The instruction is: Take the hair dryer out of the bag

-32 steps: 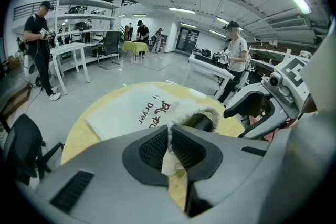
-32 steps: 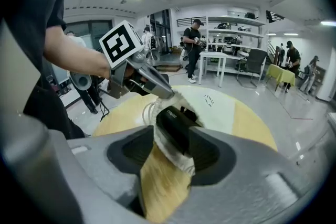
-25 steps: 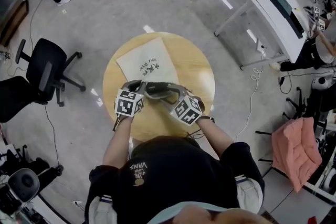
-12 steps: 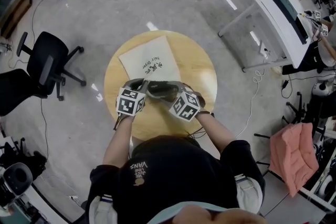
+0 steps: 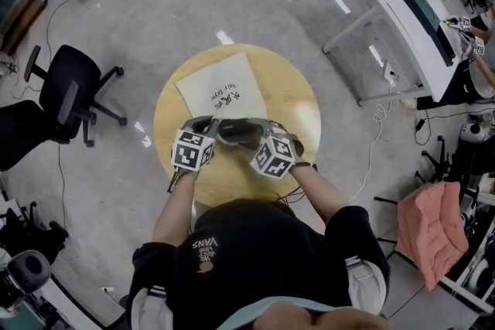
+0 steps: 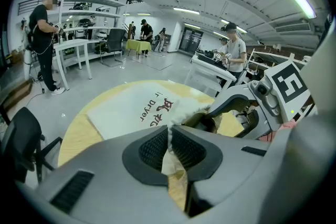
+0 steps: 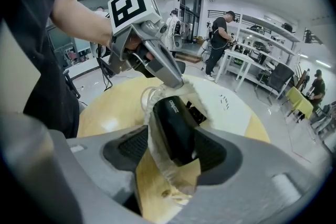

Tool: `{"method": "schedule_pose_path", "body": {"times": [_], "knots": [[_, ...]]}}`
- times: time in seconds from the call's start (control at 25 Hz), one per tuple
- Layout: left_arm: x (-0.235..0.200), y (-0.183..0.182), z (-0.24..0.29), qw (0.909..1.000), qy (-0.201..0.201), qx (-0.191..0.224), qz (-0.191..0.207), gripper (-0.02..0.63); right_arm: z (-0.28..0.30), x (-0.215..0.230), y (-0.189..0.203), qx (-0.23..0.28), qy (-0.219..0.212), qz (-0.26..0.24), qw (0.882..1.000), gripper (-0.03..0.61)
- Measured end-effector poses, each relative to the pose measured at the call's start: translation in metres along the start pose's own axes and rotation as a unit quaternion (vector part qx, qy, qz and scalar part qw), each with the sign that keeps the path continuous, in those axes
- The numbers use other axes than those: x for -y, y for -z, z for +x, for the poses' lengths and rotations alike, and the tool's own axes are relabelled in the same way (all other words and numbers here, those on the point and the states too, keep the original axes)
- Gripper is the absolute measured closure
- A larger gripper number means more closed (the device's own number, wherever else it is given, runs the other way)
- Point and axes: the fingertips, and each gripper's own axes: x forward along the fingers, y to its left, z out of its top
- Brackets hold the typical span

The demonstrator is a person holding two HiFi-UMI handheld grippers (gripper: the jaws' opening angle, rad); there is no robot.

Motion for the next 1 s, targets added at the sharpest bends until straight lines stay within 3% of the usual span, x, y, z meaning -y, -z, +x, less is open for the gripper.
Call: {"method": "schedule_pose_path", "body": {"times": [0.28,0.52,1.0], "knots": [[0.001,0.000,0.001,1.0000,0.001,-0.001,0.000,0.578,0.000,0.007,0.002,-0.007,0.005,-0.011,1.000,0.301],[0.001,0.001,0.000,1.0000,0.000,-0.003,0.000,0.578,0.006,0.009,0.005,-0.024,-0.013,-0.039,0.999,0.213],[-0.002,0.004,0.001,1.0000,-0.002,-0.009,0.002,0.578,0.022,0.014,0.013,-0.058,-0.043,-0.095,0.993,0.212]]}}
